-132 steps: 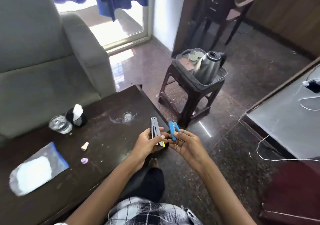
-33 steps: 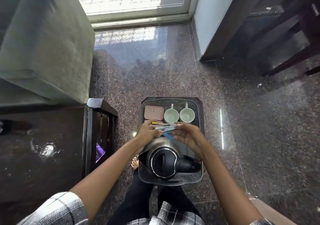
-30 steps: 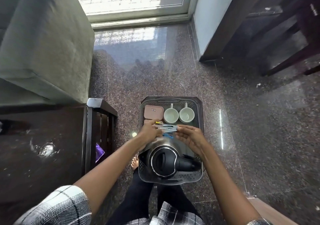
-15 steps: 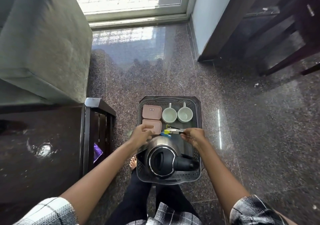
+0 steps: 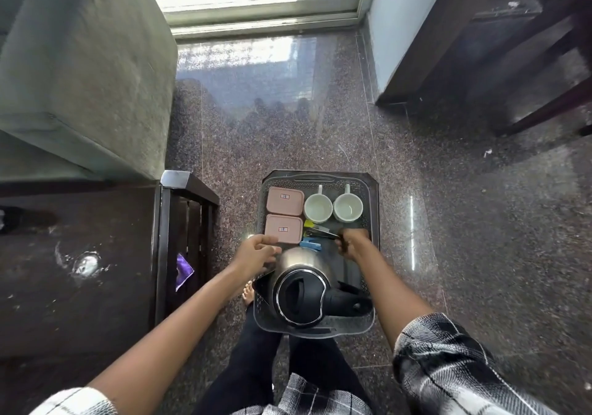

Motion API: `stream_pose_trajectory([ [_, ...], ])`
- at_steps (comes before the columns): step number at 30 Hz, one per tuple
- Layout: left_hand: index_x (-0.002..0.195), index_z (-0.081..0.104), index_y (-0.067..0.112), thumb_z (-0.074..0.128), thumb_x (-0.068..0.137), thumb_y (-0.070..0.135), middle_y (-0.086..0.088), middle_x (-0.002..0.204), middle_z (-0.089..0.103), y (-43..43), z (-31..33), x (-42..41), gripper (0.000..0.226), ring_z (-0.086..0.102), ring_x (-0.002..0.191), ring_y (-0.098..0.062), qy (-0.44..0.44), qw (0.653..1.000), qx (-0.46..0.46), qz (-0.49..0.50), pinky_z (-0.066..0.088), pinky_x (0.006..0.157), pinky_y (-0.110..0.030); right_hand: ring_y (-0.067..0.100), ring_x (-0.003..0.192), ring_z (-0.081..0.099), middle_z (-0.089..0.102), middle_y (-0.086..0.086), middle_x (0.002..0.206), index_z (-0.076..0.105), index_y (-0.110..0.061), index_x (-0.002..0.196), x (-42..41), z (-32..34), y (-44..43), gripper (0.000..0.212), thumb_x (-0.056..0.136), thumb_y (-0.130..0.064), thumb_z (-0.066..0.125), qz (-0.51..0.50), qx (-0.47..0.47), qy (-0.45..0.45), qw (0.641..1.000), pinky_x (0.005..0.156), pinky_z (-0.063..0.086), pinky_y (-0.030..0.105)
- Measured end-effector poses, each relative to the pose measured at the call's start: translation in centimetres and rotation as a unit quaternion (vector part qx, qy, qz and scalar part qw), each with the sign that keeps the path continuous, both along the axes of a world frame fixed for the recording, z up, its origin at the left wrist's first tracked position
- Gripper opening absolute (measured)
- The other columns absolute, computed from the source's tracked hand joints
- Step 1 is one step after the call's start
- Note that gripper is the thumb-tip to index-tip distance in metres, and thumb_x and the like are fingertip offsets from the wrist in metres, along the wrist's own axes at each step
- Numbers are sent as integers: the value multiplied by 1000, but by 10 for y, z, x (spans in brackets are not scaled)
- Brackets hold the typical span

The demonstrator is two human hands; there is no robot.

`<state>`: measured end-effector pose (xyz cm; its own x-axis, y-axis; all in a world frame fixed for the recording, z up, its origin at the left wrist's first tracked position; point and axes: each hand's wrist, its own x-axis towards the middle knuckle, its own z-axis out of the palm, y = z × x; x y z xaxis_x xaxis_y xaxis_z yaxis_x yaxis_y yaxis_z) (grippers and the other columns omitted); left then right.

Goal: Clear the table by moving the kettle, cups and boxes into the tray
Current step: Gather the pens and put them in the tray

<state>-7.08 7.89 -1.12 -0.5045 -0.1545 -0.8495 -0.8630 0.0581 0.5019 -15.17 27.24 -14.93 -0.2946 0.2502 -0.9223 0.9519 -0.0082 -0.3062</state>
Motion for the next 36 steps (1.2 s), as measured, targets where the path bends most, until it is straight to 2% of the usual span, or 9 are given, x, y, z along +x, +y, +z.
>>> stream_pose_trajectory([
  [7, 116, 54, 12, 49, 93, 9, -3, 107, 64, -5, 0, 3, 24, 57, 96, -21, 2, 1000, -4, 2, 46, 81, -29, 6, 15, 34, 46, 7, 59, 44, -13, 67, 6, -18, -7, 26, 91, -8, 51, 3, 29, 12, 999, 28, 33, 10],
  [12, 116, 55, 13, 51, 92, 10, -3, 108, 64, -6, -2, 3, 24, 58, 98, -21, 8, 1000, -2, 2, 47, 78, -28, 10, 16, 38, 55, 16, 77, 47, -9, 68, 3, -20, -5, 24, 89, -6, 55, 10, 46, 12, 999, 25, 35, 15],
  [16, 115, 55, 13, 53, 92, 12, -5, 110, 65, -7, -7, 4, 24, 59, 96, -20, 7, 1000, -1, 5, 46, 78, -29, 20, 43, 51, 61, 22, 103, 55, -1, 87, 3, -19, -4, 8, 87, -7, 60, 61, 83, 13, 995, 23, 37, 19],
  [19, 113, 56, 15, 54, 91, 12, -6, 110, 65, -8, -8, 4, 22, 60, 97, -21, 7, 1000, 1, 6, 47, 78, -28, 31, 66, 62, 63, 24, 115, 61, 6, 106, 7, -10, -4, 27, 85, -12, 59, 124, 124, 37, 984, 41, 53, 32],
  [21, 114, 56, 15, 53, 91, 12, -5, 110, 65, -9, -10, 5, 23, 59, 96, -20, 7, 1000, 1, 5, 47, 75, -26, 40, 97, 63, 63, 27, 116, 60, 6, 112, 10, -3, -4, 34, 82, -10, 56, 166, 166, 74, 969, 76, 54, 40],
  [22, 115, 56, 15, 53, 92, 12, -5, 110, 65, -10, -10, 5, 23, 59, 95, -19, 7, 1000, 1, 6, 47, 75, -26, 40, 102, 62, 64, 26, 115, 61, 4, 111, 12, 0, -5, 34, 79, -9, 58, 183, 163, 97, 965, 82, 51, 41],
  [26, 111, 56, 17, 53, 92, 13, -4, 110, 65, -11, -13, 7, 20, 60, 95, -19, 7, 1000, 3, 1, 46, 75, -26, 31, 97, 66, 71, 17, 106, 69, -3, 102, 18, 0, -7, 28, 75, -10, 70, 247, 105, 137, 954, 82, 54, 38],
  [30, 110, 56, 17, 52, 93, 13, -2, 107, 66, -12, -15, 9, 18, 61, 92, -17, 5, 1000, 0, 4, 46, 71, -26, 28, 98, 66, 72, 14, 105, 73, -9, 98, 14, 0, -6, 24, 79, -22, 66, 325, 148, 134, 924, 74, 47, 30],
  [36, 107, 55, 18, 51, 93, 12, 0, 104, 66, -16, -16, 13, 16, 60, 87, -15, 3, 1000, -4, 9, 46, 69, -26, 30, 95, 66, 71, 16, 103, 71, -5, 95, 14, 4, -5, 26, 78, -25, 69, 324, 153, 125, 925, 71, 43, 30],
])
